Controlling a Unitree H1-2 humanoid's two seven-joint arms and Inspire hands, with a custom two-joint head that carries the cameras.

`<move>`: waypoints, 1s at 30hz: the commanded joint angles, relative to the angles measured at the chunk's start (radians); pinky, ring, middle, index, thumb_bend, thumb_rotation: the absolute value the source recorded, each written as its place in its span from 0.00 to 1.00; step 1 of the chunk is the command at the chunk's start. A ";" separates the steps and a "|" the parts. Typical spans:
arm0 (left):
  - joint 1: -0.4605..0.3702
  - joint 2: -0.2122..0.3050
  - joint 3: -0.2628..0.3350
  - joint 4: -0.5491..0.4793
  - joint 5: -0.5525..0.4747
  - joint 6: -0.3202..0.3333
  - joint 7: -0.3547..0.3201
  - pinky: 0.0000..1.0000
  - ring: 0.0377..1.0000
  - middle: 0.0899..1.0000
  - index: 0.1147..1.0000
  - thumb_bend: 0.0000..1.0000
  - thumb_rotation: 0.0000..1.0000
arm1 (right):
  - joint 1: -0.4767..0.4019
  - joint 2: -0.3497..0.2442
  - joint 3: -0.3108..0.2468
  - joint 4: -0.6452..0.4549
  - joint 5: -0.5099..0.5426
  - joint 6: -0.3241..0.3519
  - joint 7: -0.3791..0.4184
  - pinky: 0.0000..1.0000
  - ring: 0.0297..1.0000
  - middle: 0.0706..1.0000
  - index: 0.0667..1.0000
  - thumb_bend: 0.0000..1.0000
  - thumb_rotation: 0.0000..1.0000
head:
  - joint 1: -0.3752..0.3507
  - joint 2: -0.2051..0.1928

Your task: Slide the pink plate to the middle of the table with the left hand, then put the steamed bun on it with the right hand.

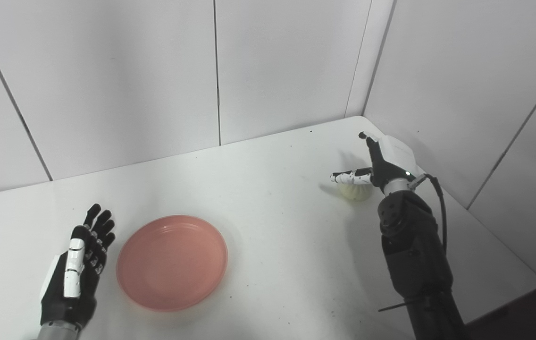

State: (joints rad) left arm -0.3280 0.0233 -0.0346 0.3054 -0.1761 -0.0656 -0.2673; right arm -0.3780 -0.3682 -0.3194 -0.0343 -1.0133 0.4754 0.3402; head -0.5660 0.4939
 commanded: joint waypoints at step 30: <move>0.024 0.017 0.014 0.039 -0.008 -0.046 -0.020 0.97 0.94 0.94 0.91 0.62 1.00 | -0.060 0.024 -0.060 0.091 -0.131 -0.006 0.005 0.14 0.20 0.42 0.68 0.57 0.00 | 0.004 0.019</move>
State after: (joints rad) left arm -0.3332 0.0256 -0.0267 0.3171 -0.1735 -0.0938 -0.2731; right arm -0.4095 -0.3324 -0.3732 0.0796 -1.1469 0.4754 0.3923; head -0.5630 0.5123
